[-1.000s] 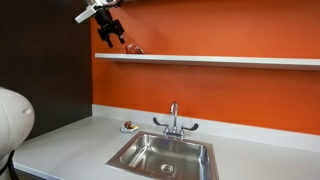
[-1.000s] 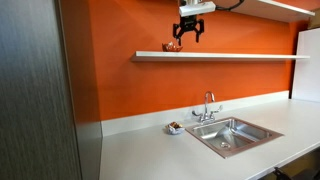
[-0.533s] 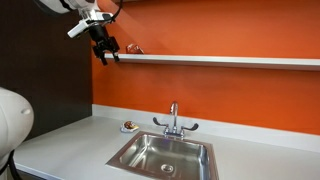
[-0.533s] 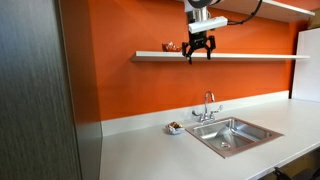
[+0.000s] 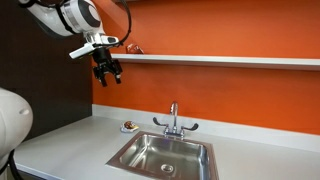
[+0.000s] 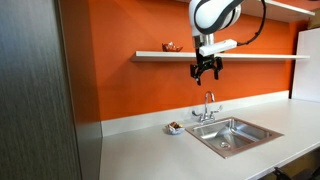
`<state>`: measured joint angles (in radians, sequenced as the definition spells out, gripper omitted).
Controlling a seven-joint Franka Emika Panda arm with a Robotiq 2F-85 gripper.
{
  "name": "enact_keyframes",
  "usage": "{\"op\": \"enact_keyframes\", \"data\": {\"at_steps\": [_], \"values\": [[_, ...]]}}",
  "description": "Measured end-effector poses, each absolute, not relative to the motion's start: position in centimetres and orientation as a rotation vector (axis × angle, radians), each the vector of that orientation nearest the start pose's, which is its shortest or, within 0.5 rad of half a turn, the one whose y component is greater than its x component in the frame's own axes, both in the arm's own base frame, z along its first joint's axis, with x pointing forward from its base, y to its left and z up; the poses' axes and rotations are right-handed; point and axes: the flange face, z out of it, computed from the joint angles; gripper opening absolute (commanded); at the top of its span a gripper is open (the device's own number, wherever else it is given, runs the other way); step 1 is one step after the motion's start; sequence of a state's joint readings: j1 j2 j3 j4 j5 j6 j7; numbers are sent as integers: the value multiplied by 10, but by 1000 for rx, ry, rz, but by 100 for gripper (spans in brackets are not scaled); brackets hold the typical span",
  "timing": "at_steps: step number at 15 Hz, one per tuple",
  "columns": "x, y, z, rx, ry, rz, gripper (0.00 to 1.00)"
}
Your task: Put the packet on the shelf
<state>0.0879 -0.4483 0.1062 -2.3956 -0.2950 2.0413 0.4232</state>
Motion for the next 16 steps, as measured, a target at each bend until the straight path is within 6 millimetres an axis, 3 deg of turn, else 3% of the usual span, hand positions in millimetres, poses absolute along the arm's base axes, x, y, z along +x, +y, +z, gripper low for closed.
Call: {"op": "enact_keyframes", "data": {"at_steps": [4, 8, 16], "values": [[416, 56, 458, -3379, 51, -342, 100], [414, 36, 437, -3357, -16, -368, 100], [412, -27, 425, -3345, 212, -324, 100]]}}
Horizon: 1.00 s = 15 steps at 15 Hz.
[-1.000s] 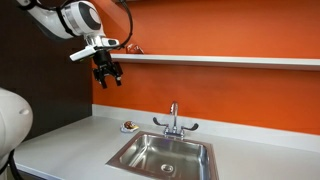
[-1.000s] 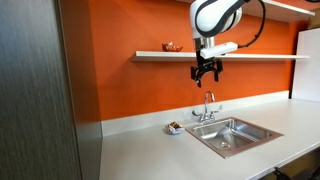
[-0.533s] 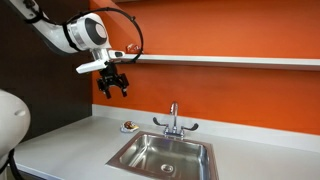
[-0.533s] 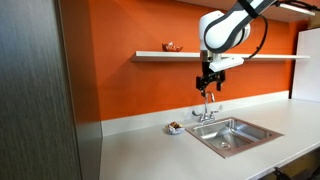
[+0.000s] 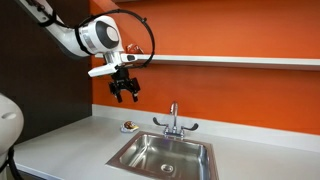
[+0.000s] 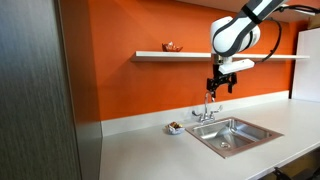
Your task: Put the packet on the shelf
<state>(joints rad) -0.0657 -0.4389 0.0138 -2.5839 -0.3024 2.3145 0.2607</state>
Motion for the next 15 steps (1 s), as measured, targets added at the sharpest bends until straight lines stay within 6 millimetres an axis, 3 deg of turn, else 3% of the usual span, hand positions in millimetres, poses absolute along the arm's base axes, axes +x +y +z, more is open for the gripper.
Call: {"op": "enact_keyframes", "data": {"at_steps": [3, 8, 15], "values": [[411, -47, 420, -3339, 271, -295, 100], [413, -66, 398, -3322, 197, -179, 100], [412, -69, 363, -3300, 155, 28, 100]]}}
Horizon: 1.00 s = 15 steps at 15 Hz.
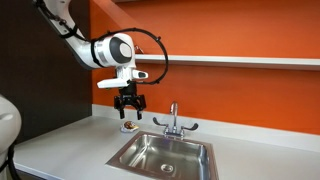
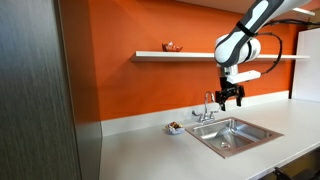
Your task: Put the packet on the shelf
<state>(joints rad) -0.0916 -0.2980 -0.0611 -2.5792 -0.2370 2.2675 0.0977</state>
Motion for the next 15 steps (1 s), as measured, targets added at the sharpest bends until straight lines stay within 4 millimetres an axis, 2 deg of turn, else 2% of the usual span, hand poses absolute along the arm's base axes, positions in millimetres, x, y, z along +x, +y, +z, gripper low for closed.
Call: {"op": "enact_keyframes", "data": {"at_steps": [4, 8, 15], "values": [[409, -67, 356, -3289, 166, 113, 100], [408, -63, 355, -3278, 174, 125, 100], [389, -42, 355, -3275, 219, 109, 100]]}}
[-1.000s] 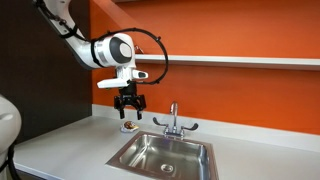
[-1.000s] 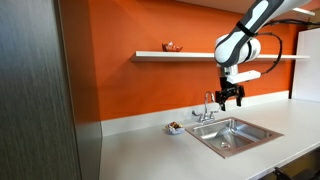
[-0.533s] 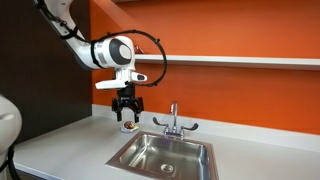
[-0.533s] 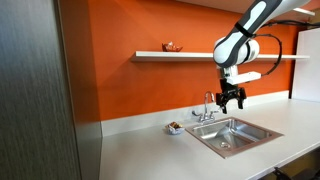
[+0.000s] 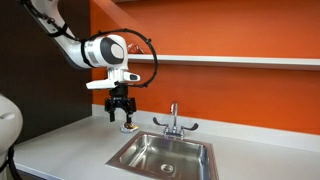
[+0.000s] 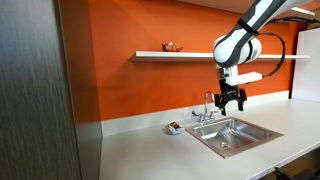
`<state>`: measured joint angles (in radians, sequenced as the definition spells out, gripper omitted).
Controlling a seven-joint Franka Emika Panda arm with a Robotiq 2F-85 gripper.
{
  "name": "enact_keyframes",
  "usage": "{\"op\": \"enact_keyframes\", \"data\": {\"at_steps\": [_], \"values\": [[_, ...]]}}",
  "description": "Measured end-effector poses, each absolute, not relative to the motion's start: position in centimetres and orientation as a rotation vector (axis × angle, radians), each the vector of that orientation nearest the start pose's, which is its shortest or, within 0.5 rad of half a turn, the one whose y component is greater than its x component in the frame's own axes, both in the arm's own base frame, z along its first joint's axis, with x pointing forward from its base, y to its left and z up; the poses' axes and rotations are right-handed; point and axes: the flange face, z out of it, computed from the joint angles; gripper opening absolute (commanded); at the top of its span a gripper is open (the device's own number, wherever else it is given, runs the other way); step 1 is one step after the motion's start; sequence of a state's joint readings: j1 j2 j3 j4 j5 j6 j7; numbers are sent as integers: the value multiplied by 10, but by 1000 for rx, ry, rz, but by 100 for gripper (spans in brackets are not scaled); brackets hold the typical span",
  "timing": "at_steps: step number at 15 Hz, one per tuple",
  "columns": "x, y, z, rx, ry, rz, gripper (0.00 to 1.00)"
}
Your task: Put the packet on the shelf
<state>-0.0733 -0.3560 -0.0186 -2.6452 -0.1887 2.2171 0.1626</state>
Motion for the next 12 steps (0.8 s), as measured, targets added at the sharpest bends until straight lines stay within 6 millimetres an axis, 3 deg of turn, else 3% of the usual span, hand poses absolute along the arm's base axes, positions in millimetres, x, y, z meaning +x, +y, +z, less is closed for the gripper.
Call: {"op": "enact_keyframes", "data": {"at_steps": [6, 12], "values": [[372, -38, 356, -3273, 272, 98, 100], [370, -38, 356, -3273, 278, 97, 100]]}}
